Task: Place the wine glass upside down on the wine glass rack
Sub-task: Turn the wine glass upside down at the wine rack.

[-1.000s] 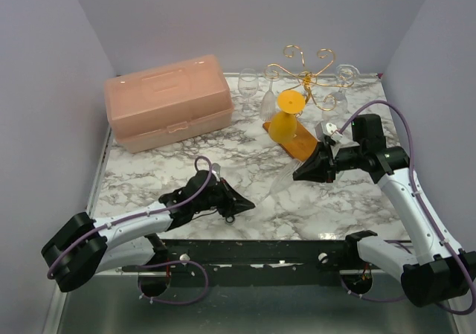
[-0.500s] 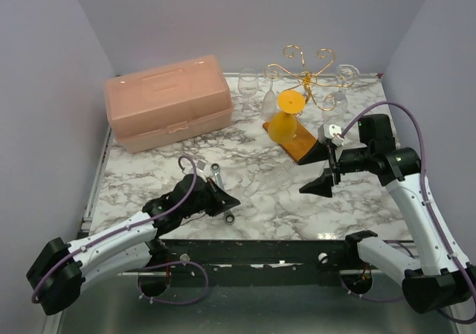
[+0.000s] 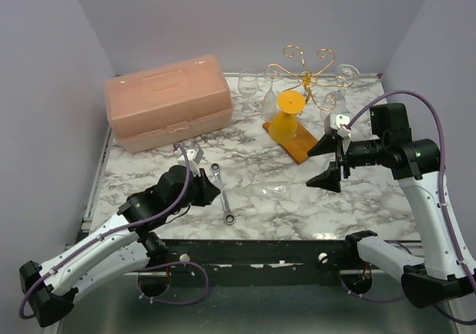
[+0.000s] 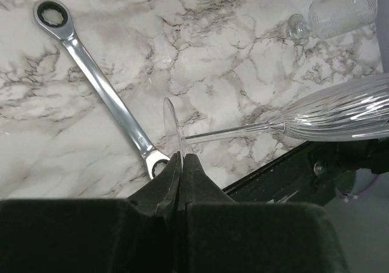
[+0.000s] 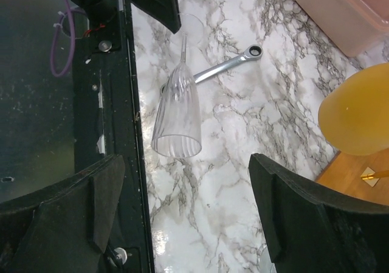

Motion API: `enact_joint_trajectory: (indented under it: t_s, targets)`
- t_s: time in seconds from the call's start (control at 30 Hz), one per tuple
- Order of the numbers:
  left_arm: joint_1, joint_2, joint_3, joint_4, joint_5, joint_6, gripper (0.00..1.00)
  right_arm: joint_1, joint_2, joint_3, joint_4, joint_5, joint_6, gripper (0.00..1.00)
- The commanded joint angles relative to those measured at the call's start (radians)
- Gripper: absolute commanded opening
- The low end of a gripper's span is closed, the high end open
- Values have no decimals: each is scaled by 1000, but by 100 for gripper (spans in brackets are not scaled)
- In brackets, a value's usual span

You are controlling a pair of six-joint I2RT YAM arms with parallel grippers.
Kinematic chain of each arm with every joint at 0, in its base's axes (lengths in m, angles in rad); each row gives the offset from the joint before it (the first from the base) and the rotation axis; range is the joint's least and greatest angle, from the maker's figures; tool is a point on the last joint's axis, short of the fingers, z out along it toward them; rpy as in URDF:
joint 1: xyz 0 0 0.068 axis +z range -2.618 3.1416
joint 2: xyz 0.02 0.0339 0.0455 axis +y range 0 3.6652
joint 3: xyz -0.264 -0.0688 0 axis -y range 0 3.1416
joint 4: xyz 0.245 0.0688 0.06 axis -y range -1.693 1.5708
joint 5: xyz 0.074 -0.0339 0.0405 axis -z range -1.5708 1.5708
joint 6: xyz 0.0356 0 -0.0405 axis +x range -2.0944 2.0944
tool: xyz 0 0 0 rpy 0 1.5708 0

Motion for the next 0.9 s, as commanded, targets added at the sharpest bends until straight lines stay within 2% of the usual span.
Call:
enact_joint_trajectory:
  t_s: [0.0,0.23,0.53,0.87]
  targets:
    - [5,-40,82,-79,-38,268,0,-3,36,59,-90,-48,-7,91]
    - [-33,6,176,-108,-58,477,0,-3,62,38,-66,-123,21,91]
    - [-198,19,225,-33,-206,743,0,-3,54,13,-9,-153,71,92]
    - [-392,61,252,45,-367,1065,0,-3,30,-19,120,-119,216,91]
